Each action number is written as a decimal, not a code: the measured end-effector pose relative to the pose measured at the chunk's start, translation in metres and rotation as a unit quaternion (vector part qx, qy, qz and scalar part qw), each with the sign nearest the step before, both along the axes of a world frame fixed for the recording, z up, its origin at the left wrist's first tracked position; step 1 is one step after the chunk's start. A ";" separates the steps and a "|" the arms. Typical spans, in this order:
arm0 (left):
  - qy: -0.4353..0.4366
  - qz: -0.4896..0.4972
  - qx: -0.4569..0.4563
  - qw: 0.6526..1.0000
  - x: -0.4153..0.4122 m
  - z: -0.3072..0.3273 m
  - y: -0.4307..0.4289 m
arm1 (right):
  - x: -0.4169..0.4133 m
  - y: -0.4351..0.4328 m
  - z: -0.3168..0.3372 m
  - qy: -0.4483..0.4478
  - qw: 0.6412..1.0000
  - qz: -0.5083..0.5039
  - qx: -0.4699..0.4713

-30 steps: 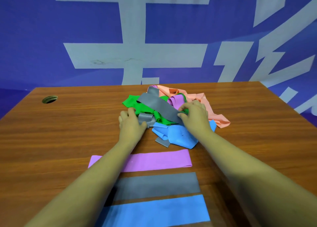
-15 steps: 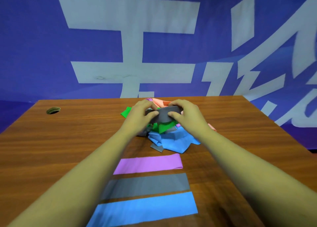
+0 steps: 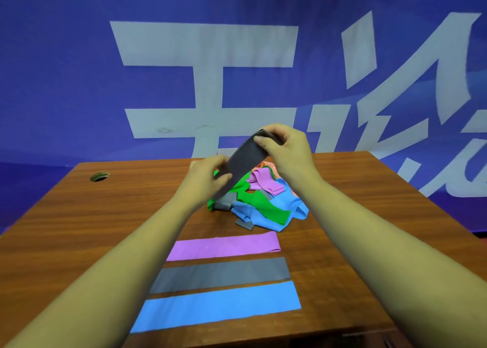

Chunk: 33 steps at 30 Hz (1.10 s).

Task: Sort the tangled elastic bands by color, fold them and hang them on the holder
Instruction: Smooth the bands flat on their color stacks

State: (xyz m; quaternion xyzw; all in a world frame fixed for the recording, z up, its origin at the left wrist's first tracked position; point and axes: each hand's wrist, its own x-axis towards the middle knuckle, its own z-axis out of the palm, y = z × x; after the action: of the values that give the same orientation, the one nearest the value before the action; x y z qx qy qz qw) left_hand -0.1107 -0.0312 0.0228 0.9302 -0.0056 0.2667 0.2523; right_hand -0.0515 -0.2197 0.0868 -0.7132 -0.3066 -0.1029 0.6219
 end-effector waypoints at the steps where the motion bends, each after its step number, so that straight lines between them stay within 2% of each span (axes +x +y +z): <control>1: 0.020 0.008 -0.013 1.000 -0.006 -0.005 0.003 | -0.004 -0.002 0.003 0.001 1.000 -0.001 0.008; 6: 0.068 0.028 -0.086 0.994 -0.041 -0.013 0.014 | -0.014 -0.013 0.005 0.028 1.000 -0.005 0.007; 11: 0.101 0.034 -0.122 0.987 -0.072 0.003 0.016 | -0.015 -0.024 -0.011 0.159 0.981 -0.039 0.103; 15: 0.160 0.046 -0.122 0.978 -0.099 0.004 0.023 | -0.021 -0.032 -0.033 0.223 0.966 -0.055 0.121; 21: 0.215 0.031 -0.120 0.969 -0.132 -0.010 0.037 | -0.044 -0.035 -0.078 0.261 0.961 -0.056 0.069; 25: 0.260 0.001 -0.219 0.940 -0.155 -0.023 0.050 | -0.049 -0.043 -0.108 0.310 0.941 -0.106 0.079; 29: 0.210 0.013 -0.350 0.913 -0.171 -0.042 0.055 | -0.051 -0.052 -0.139 0.333 0.932 -0.138 0.051; 31: 0.187 0.043 -0.383 0.904 -0.175 -0.056 0.057 | -0.055 -0.054 -0.152 0.333 0.932 -0.143 -0.011; 33: 0.171 0.078 -0.395 0.899 -0.179 -0.072 0.058 | -0.058 -0.057 -0.161 0.295 0.937 -0.169 -0.085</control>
State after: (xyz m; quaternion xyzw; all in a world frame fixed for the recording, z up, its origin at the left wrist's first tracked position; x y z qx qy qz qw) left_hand -0.2897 0.0270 -0.0490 0.7830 0.2159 0.1028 0.5742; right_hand -0.1091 -0.2765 -0.0745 -0.8028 0.0082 0.0346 0.5952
